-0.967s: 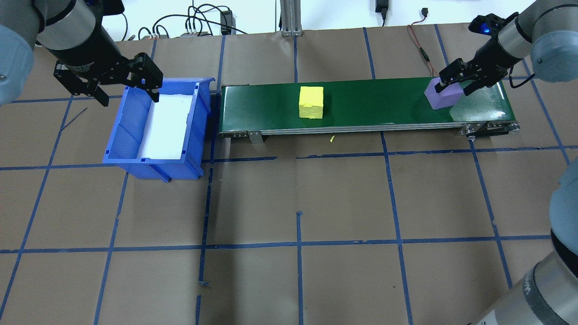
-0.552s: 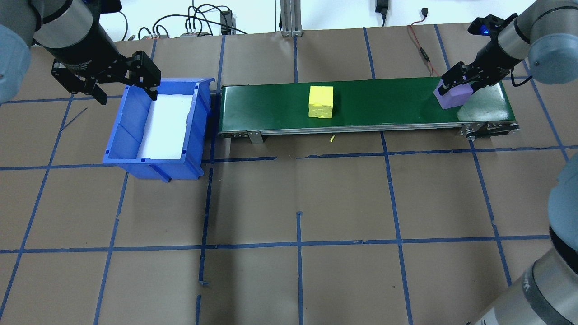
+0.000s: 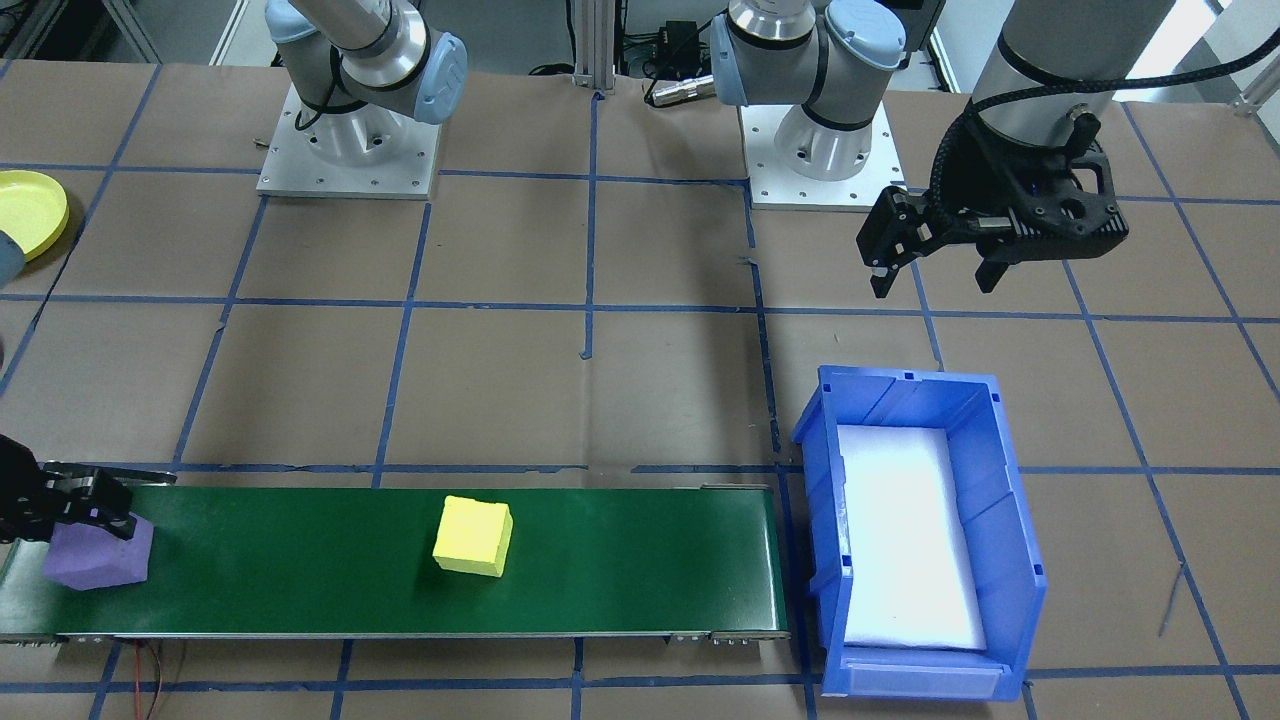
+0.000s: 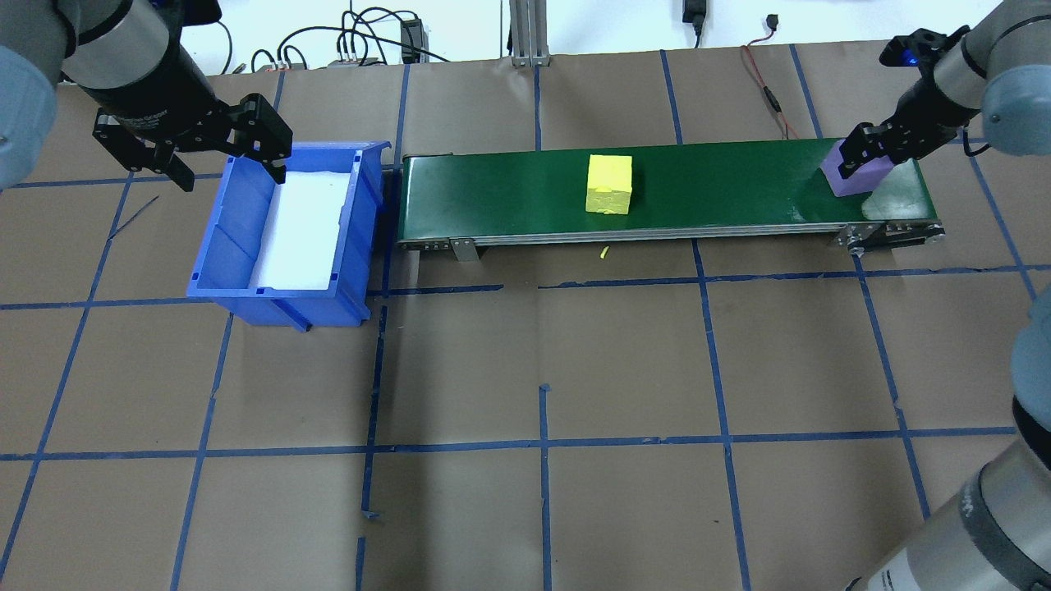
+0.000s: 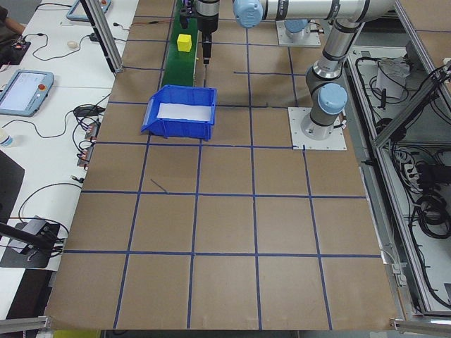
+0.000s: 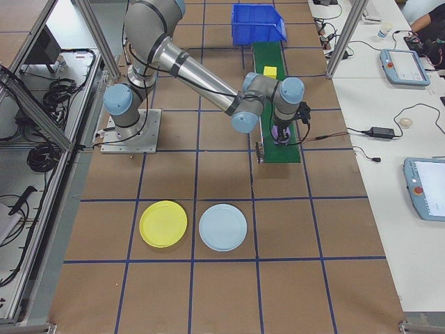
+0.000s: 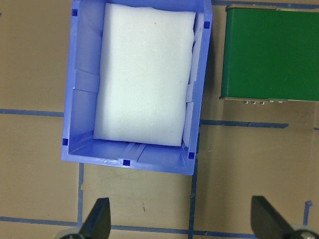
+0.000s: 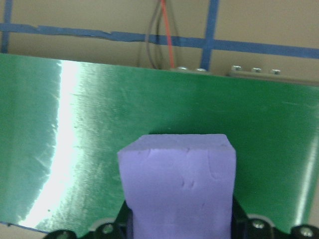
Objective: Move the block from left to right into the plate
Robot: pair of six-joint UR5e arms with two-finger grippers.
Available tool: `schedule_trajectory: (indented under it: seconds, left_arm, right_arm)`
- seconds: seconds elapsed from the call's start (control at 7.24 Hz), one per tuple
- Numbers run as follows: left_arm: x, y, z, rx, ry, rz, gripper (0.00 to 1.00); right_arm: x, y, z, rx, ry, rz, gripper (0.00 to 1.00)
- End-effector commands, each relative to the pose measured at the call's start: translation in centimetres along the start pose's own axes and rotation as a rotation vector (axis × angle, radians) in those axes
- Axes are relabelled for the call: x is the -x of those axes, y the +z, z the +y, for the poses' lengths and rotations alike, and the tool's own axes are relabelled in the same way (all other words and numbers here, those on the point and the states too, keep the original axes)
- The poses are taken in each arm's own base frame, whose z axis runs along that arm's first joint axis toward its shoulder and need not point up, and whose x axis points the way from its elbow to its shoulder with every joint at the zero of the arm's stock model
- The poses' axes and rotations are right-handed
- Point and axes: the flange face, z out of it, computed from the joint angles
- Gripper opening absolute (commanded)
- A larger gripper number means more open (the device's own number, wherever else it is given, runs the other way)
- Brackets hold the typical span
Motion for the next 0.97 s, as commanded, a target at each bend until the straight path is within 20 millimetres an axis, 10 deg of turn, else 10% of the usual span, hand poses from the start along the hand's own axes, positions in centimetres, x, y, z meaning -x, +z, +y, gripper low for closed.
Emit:
schedule_trajectory:
  seconds: [0.0,0.41,0.83]
  left_arm:
    - [0.0,0.0,0.0,0.001,0.0,-0.001,1.0]
    - [0.0,0.0,0.0,0.001,0.0,0.001,1.0]
    - [0.0,0.0,0.0,0.001,0.0,-0.004,1.0]
  right_arm:
    - [-11.3,-4.0,5.7,-0.013,0.036,0.071,0.36]
    - [-26.5,-5.9,19.8,0.03,0.09,0.066,0.36]
    - [-31.6,-2.7,28.7,0.045,0.051,-0.016,0.36]
